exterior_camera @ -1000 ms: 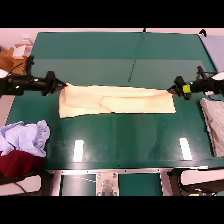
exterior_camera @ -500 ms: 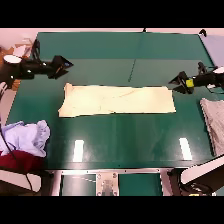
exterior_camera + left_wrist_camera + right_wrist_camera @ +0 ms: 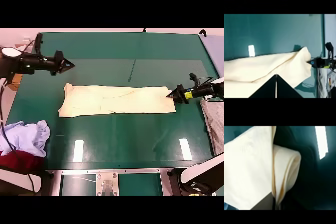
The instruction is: Fold the shirts.
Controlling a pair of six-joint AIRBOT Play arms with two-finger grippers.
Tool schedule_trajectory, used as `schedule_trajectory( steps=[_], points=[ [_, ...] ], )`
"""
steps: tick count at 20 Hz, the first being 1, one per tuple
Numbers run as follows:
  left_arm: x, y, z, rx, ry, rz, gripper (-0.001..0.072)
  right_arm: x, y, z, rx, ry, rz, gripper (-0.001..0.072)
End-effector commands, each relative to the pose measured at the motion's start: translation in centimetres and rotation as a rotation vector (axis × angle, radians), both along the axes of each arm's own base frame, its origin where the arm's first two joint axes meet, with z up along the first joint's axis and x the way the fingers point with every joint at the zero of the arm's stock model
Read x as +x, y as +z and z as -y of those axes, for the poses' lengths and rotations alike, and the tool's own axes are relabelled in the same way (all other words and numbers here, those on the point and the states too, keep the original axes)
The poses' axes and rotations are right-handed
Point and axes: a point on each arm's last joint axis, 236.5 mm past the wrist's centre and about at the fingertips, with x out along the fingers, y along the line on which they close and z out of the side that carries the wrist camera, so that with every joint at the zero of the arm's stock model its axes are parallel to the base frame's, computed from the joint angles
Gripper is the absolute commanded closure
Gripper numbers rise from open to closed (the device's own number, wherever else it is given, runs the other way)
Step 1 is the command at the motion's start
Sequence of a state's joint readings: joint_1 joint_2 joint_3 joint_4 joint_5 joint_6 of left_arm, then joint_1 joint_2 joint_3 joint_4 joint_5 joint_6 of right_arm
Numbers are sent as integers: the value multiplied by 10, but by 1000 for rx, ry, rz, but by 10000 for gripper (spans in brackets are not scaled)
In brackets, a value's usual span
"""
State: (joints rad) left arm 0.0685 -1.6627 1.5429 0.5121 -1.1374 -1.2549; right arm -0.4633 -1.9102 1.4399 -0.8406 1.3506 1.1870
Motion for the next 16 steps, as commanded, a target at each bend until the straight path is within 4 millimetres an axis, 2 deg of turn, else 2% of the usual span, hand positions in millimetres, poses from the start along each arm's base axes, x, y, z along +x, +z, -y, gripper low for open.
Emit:
schedule_trajectory(
  steps=[1,3,5,8,10,12,14,16],
  points=[
    [-7,-7,47,50,-67,28,679,12,10,-18,14,81,65,694],
    [-13,-18,87,103,-114,64,679,20,45,-24,51,137,112,694],
    [-24,-38,136,112,-166,62,679,29,98,-30,83,184,188,694],
    [-49,-92,205,120,-241,9,679,29,185,-42,67,242,339,694],
    [-64,-121,244,83,-252,-45,679,18,228,-52,31,267,401,694],
    [-73,-138,278,42,-274,-79,679,1,255,-65,16,312,433,693],
    [-76,-143,313,-2,-304,-80,679,-18,274,-82,11,367,446,693],
    [-76,-147,342,-32,-319,-92,679,-24,286,-93,4,387,465,693]
  ],
)
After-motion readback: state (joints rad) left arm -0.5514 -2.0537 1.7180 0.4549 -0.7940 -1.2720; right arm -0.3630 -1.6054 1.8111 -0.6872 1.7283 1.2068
